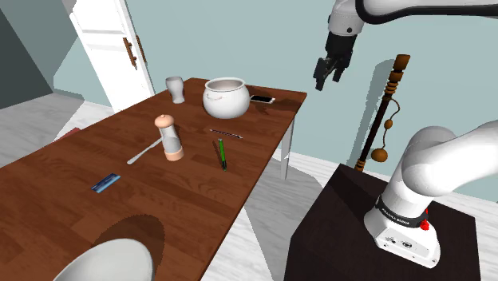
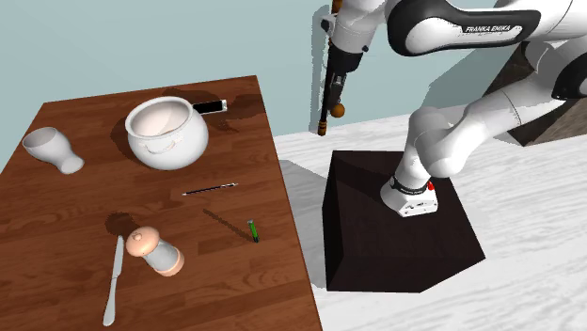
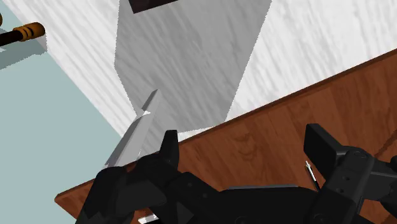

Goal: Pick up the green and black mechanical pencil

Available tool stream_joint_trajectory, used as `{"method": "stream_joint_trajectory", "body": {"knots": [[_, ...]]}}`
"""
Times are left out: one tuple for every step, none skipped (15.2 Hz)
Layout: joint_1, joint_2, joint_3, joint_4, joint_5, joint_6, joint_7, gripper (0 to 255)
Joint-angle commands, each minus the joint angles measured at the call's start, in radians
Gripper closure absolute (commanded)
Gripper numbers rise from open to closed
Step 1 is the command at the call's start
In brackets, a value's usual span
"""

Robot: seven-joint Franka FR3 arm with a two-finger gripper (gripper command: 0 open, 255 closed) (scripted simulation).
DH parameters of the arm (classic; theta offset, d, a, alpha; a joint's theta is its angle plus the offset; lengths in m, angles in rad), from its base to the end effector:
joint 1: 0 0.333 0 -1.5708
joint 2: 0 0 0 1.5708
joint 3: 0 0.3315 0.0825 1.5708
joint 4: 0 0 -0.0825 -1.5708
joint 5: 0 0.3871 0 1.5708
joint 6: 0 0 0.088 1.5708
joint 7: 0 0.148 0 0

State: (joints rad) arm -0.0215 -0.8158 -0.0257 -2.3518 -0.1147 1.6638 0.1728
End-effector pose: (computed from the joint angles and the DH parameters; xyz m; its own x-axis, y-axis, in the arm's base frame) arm 0.3042 -0.0325 0.5811 0.9693 -0.2011 0.1414 -0.2127 -0.9744 0.0725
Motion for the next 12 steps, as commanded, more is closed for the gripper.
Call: {"method": "stream_joint_trajectory", "body": {"knots": [[0.000,0.000,0.000,0.000,0.000,0.000,0.000,0],[0.002,0.013,0.023,-0.003,0.016,0.008,0.038,0],[0.003,0.027,0.046,-0.004,0.031,0.016,0.076,0],[0.005,0.043,0.069,-0.003,0.047,0.025,0.114,0],[0.006,0.060,0.091,-0.001,0.062,0.034,0.152,0],[0.008,0.079,0.113,0.002,0.076,0.044,0.189,0],[0.009,0.100,0.135,0.007,0.090,0.054,0.227,0],[0.009,0.122,0.157,0.014,0.103,0.064,0.264,0],[0.010,0.146,0.179,0.023,0.115,0.074,0.301,0],[0.009,0.171,0.200,0.032,0.127,0.084,0.337,0],[0.009,0.197,0.221,0.044,0.137,0.094,0.374,0],[0.008,0.224,0.242,0.057,0.147,0.104,0.411,0]]}}
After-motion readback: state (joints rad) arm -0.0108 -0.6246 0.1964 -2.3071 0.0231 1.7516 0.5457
